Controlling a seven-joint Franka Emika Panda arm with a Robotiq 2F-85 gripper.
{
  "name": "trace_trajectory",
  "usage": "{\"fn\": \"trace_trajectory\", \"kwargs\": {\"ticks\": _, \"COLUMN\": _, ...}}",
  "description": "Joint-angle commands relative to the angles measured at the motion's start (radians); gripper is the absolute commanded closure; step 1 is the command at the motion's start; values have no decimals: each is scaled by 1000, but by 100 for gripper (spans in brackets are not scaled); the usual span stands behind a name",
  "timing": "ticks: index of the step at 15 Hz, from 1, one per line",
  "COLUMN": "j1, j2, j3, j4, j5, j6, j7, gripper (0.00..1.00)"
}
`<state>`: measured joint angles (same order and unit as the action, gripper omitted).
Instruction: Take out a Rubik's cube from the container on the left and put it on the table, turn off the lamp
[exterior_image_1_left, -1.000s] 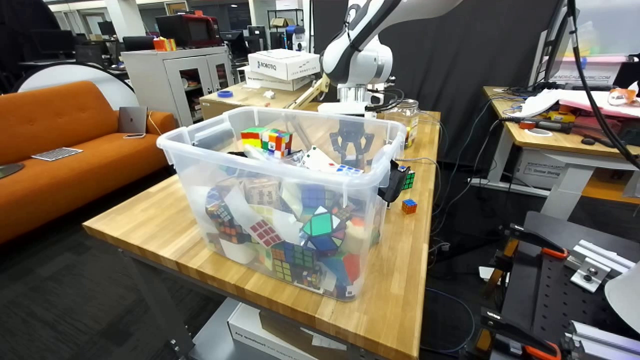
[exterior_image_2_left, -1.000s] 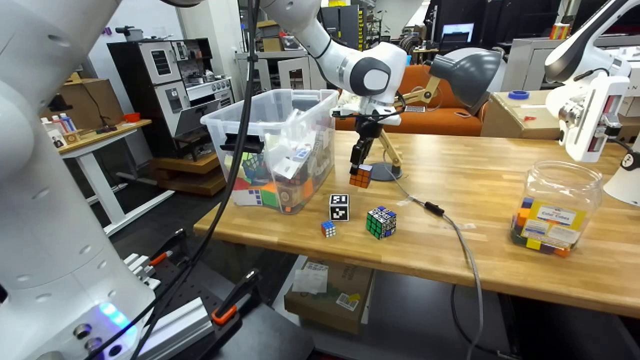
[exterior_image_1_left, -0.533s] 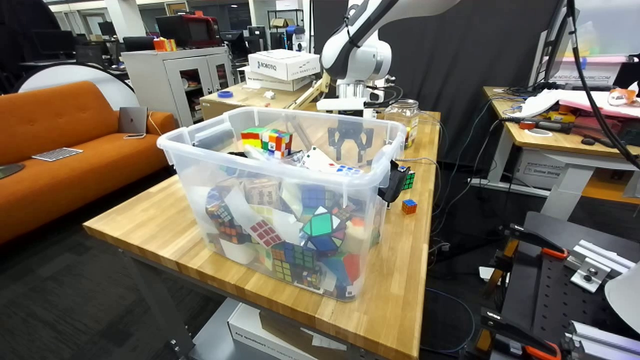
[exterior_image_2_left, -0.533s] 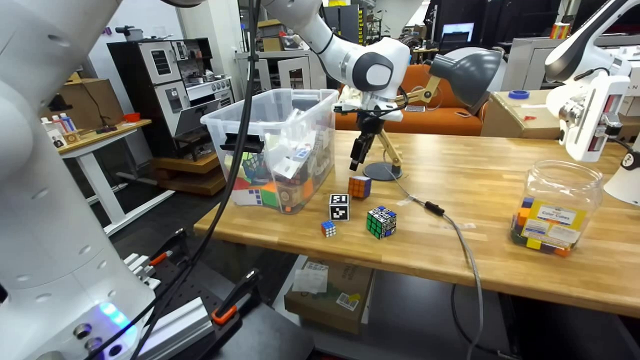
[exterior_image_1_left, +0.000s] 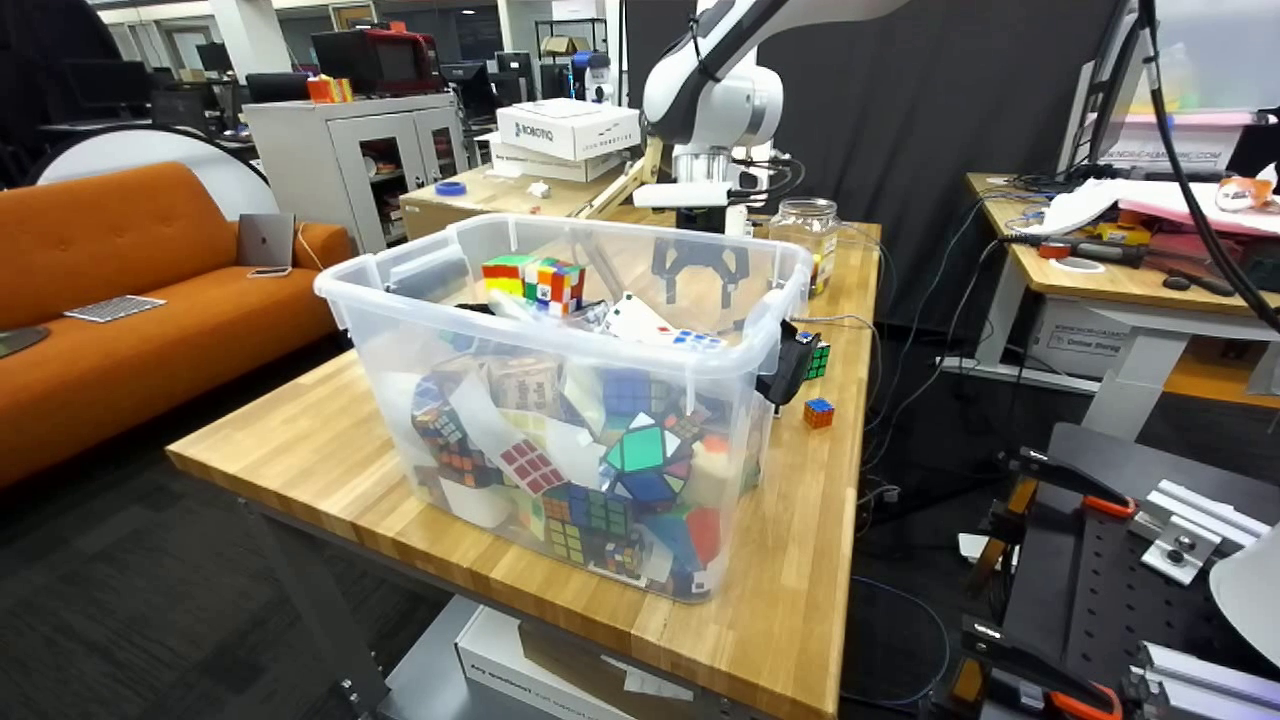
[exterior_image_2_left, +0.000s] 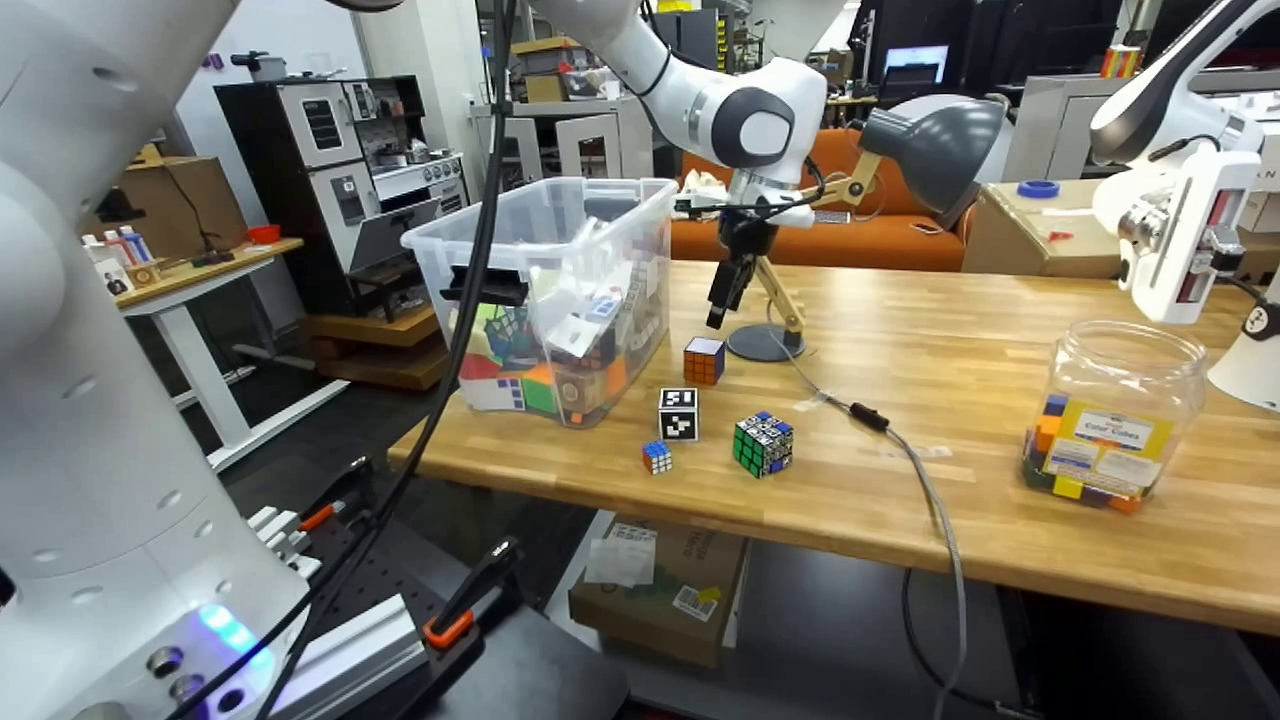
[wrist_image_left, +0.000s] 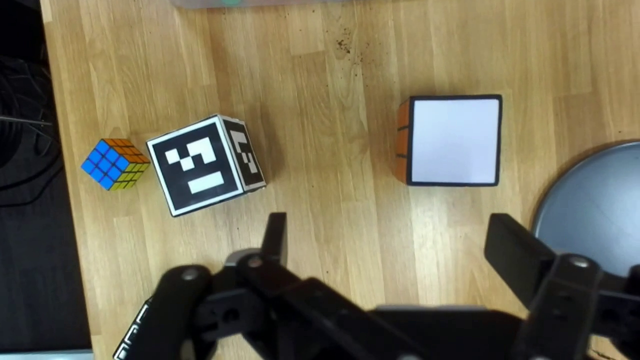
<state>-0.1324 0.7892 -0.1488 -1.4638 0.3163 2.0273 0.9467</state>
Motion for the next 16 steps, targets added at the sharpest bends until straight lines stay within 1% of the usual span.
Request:
{"fn": "trace_trajectory", "kwargs": {"ticks": 1, "j1": -14, "j2": -62, "j3": -20, "j4": -37, "j5": -4, "j6": 8, "j7": 9, "gripper": 0}}
{"fn": "trace_trajectory", "kwargs": {"ticks": 4, "j1": -25, "j2": -133, "j3": -60, "j4": -79, "j5": -2, "j6": 41, "j7": 50, "gripper": 0}}
{"fn": "trace_trajectory", "kwargs": {"ticks": 7, "j1": -45, "j2": -202, "j3": -80, "j4": -115, "j5": 7, "j6": 56, "j7": 80, "gripper": 0}}
{"fn": "trace_trajectory", "kwargs": {"ticks": 10, "j1": -55, "j2": -258, "j3": -80, "j4": -165, "j5": 14, "j6": 54, "j7": 104, "gripper": 0}}
{"fn": "trace_trajectory", "kwargs": {"ticks": 13, "j1": -50, "j2": -295, "j3": -80, "j4": -220, "j5": 5, "j6": 40, "j7": 125, "gripper": 0}}
{"fn": "trace_trajectory", "kwargs": {"ticks": 16, "j1": -49, "j2": -333, "j3": -82, "j4": -275, "j5": 12, "j6": 61, "j7": 141, "gripper": 0}}
